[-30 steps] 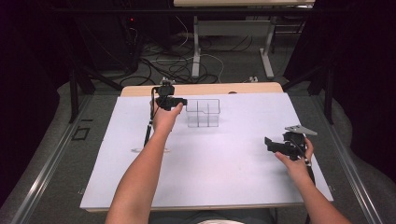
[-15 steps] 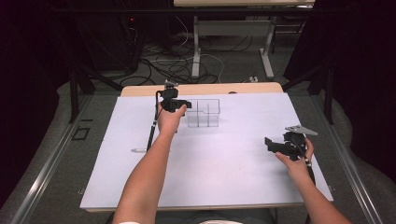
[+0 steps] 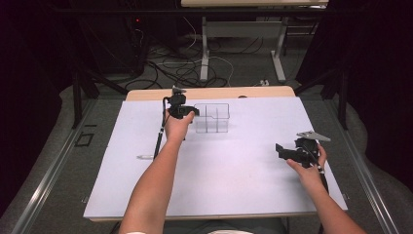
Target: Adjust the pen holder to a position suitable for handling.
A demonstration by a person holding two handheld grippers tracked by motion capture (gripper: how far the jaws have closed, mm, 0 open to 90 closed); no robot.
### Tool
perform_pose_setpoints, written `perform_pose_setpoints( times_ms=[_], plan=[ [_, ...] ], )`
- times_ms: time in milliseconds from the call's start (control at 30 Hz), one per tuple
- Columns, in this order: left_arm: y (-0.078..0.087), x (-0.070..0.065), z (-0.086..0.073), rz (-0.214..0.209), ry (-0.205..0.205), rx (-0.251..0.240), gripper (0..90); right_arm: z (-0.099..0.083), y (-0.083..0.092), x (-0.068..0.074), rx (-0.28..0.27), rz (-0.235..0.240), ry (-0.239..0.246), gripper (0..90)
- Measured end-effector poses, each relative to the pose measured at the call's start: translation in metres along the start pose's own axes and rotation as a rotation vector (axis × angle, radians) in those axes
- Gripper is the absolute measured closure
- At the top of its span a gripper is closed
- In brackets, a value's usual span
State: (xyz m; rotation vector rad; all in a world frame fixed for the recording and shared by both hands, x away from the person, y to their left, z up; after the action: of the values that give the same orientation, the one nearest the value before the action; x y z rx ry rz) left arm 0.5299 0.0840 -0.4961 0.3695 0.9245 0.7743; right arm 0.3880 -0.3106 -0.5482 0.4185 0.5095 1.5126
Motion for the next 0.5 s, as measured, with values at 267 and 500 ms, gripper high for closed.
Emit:
perform_pose_setpoints(
  times_ms=[267, 500],
  plan=[
    [0.003, 0.0042, -0.0003, -0.023, 0.067, -0.035, 76.1, -0.0004, -0.001, -0.0005, 0.005, 0.001, 0.003, 7.4],
    [0.0025, 0.0011, -0.0001, -0.011, 0.092, -0.047, 77.7, -0.0003, -0.0006, 0.0003, 0.003, 0.007, 0.008, 7.9]
  ],
)
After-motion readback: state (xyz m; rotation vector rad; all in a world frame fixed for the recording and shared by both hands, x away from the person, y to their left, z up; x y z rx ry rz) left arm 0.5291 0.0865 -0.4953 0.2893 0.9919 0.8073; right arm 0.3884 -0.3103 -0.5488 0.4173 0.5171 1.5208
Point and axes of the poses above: each handheld gripper's, and its own axes: y roughly backward along the jaws, z roughly out of its top, x roughly to its left, the point moved 2 cm from there along -y, roughly forward along the jaws, and after that the axes turned 14 degrees about -z, right-handed, at the moved point
